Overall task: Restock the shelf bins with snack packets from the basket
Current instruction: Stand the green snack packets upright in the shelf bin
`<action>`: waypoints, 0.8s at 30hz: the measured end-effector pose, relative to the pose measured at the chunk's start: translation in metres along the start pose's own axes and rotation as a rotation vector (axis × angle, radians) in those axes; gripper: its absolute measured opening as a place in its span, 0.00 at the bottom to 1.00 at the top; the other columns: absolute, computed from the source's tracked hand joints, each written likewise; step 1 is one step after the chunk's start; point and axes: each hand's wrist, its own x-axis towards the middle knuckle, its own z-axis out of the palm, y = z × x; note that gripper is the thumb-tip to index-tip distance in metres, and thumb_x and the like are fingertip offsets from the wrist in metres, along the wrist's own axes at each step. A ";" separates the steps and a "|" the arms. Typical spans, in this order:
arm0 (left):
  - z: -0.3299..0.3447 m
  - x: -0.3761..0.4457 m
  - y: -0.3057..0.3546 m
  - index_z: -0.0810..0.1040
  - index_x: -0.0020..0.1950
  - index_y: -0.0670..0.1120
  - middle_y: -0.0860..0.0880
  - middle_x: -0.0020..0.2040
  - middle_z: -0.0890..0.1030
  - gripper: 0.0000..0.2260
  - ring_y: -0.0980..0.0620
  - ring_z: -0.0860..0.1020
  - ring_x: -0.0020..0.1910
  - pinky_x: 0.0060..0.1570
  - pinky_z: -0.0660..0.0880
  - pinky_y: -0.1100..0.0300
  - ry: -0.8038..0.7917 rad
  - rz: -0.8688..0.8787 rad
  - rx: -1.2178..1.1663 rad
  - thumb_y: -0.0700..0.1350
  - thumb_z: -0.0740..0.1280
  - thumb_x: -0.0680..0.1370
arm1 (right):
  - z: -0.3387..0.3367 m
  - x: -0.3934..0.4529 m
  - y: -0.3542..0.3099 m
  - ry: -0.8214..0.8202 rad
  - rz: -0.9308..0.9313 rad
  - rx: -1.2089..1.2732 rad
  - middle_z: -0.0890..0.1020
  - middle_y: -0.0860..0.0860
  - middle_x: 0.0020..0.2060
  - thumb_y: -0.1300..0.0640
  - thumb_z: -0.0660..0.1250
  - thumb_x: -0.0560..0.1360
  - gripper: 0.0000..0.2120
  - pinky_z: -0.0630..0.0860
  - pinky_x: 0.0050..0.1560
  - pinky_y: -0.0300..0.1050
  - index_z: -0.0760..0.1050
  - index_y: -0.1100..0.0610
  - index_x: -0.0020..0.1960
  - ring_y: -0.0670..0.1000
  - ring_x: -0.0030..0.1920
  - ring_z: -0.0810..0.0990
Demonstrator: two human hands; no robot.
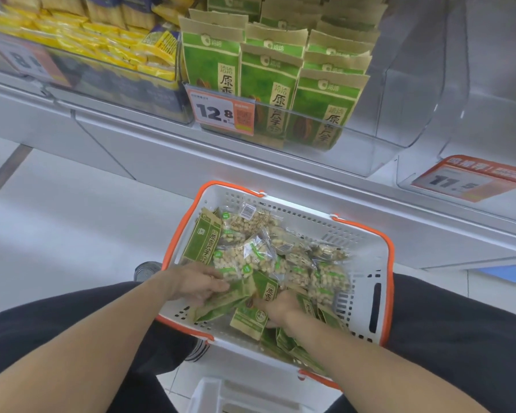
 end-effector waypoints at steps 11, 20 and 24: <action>0.030 0.011 0.005 0.71 0.67 0.51 0.50 0.65 0.77 0.26 0.52 0.77 0.60 0.66 0.72 0.52 0.021 0.007 0.242 0.57 0.73 0.73 | -0.035 -0.029 -0.005 -0.113 -0.009 0.003 0.83 0.52 0.53 0.55 0.78 0.70 0.20 0.79 0.34 0.37 0.77 0.55 0.59 0.49 0.45 0.82; 0.008 -0.028 0.067 0.80 0.48 0.54 0.55 0.50 0.83 0.10 0.54 0.80 0.52 0.57 0.74 0.56 -0.005 0.148 0.355 0.54 0.76 0.71 | -0.090 -0.105 -0.039 -0.164 -0.238 -0.145 0.82 0.52 0.52 0.68 0.73 0.72 0.19 0.83 0.41 0.42 0.73 0.55 0.58 0.53 0.48 0.85; -0.026 -0.082 0.109 0.78 0.48 0.44 0.46 0.47 0.84 0.30 0.46 0.83 0.48 0.52 0.80 0.48 0.117 0.336 0.265 0.65 0.80 0.59 | -0.141 -0.145 -0.067 -0.112 -0.419 -0.158 0.84 0.57 0.54 0.67 0.73 0.73 0.19 0.84 0.48 0.51 0.69 0.54 0.56 0.57 0.47 0.86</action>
